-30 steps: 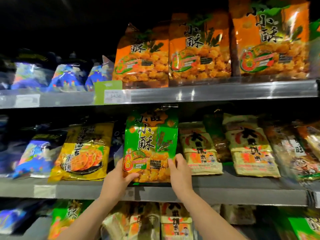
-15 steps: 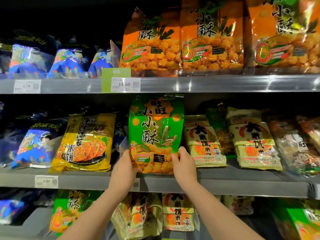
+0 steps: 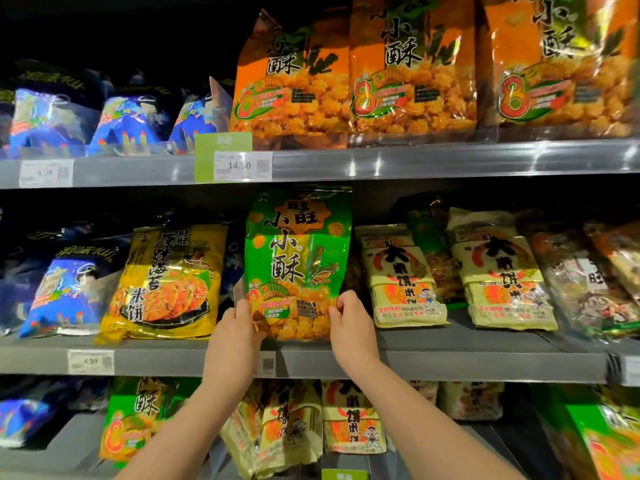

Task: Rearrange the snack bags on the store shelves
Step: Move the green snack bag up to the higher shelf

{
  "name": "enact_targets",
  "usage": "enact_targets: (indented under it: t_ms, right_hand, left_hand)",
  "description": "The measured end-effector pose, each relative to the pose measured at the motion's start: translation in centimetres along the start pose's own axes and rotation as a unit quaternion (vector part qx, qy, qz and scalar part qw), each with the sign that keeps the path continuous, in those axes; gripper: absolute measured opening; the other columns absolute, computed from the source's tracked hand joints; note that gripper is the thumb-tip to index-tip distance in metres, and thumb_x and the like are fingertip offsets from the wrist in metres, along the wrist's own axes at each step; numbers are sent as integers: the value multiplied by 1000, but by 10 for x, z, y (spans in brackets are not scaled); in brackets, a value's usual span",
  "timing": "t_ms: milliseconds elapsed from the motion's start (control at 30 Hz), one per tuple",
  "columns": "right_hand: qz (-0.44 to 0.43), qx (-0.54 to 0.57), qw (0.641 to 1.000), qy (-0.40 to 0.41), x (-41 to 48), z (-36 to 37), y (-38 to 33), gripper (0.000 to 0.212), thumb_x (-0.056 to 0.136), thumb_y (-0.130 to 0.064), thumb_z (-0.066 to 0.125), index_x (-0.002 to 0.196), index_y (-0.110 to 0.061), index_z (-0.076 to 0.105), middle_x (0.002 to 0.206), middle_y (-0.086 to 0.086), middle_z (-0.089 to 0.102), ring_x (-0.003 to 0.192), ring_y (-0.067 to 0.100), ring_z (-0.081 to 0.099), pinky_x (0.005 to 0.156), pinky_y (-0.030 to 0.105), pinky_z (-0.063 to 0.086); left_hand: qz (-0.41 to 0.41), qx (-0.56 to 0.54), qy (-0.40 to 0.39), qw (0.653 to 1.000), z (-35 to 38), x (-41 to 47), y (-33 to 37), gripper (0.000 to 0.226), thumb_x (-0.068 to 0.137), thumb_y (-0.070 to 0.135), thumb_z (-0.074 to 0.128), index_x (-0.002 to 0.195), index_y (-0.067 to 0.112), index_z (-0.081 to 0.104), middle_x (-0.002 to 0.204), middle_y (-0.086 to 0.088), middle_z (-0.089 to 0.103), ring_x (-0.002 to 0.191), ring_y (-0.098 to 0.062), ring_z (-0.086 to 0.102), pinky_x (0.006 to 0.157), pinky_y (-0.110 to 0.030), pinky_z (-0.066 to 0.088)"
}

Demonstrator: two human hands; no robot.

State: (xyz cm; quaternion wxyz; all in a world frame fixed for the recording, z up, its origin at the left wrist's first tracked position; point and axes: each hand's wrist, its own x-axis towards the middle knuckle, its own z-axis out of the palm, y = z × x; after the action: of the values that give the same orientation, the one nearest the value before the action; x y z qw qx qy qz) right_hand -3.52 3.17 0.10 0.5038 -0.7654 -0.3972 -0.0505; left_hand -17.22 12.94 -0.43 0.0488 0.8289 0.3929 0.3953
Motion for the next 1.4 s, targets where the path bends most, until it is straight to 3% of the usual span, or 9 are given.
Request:
enact_targets:
  t_ms: [100,233,433,600,733,833,967,1133,1400]
  right_hand:
    - [-1,4,1000,-6,-1,-3,2,2,97,-20,42,96,-18,43,95,-1,53,80,14,53,62,25,40]
    - [8,-6,1000,-7,-6,-10,3,16,97,-25,43,112,-19,45,97,-3,55,83,13,55,65,26,42]
    - [15,2,1000,22,-24,-32,5,18,95,-27,46,111,-19,47,98,-3,54,85,11,52,69,26,41]
    - [1,-23,999,32,-56,-63,21,7,96,-28,43,95,-22,45,80,-9,48,78,14,49,65,29,37]
    - [21,-32,999,28,-82,-97,41,13,97,-31,41,89,-21,45,76,-6,52,76,19,54,65,35,43]
    - [35,-36,999,14,-105,-122,59,20,97,-33,40,96,-16,51,79,-2,57,77,20,57,64,34,43]
    - [54,-41,997,-24,-140,-153,91,25,97,-35,39,91,-15,53,66,-5,53,62,14,52,54,29,38]
    - [89,-1,995,-49,-185,-176,132,33,97,-34,39,65,-26,39,60,-6,46,57,9,44,49,25,29]
    - [131,-17,979,-153,-232,-130,168,38,97,-33,39,60,-24,36,57,-3,47,58,16,48,55,31,34]
  left_hand:
    - [18,-24,-4,1000,1,-3,8,20,87,23,59,96,14,44,85,-1,53,74,-20,53,59,-30,42]
    - [41,-51,-8,998,3,-7,25,16,89,28,55,86,17,43,83,1,53,74,-20,54,60,-30,39]
    - [108,-65,-20,992,5,-17,52,16,90,30,52,88,14,49,84,-2,56,77,-21,54,60,-27,34]
    - [135,-76,-33,987,11,-43,79,21,90,30,53,83,10,53,80,-5,58,72,-22,53,59,-31,39]
    - [137,-90,-50,985,13,-77,105,22,91,30,51,84,9,54,80,-5,56,76,-24,54,60,-32,37]
    - [121,-97,-57,986,16,-105,129,23,92,30,50,80,11,50,73,-2,50,73,-25,53,59,-31,32]
    - [80,-76,-70,991,22,-153,158,30,94,35,44,75,14,52,68,-2,54,64,-20,52,55,-31,35]
    - [38,-91,-104,990,36,-211,171,41,96,34,39,57,21,36,50,3,39,46,-12,37,44,-29,23]
    - [-54,-59,-156,984,59,-267,119,37,96,34,39,66,15,49,54,-3,50,56,-26,52,48,-31,30]
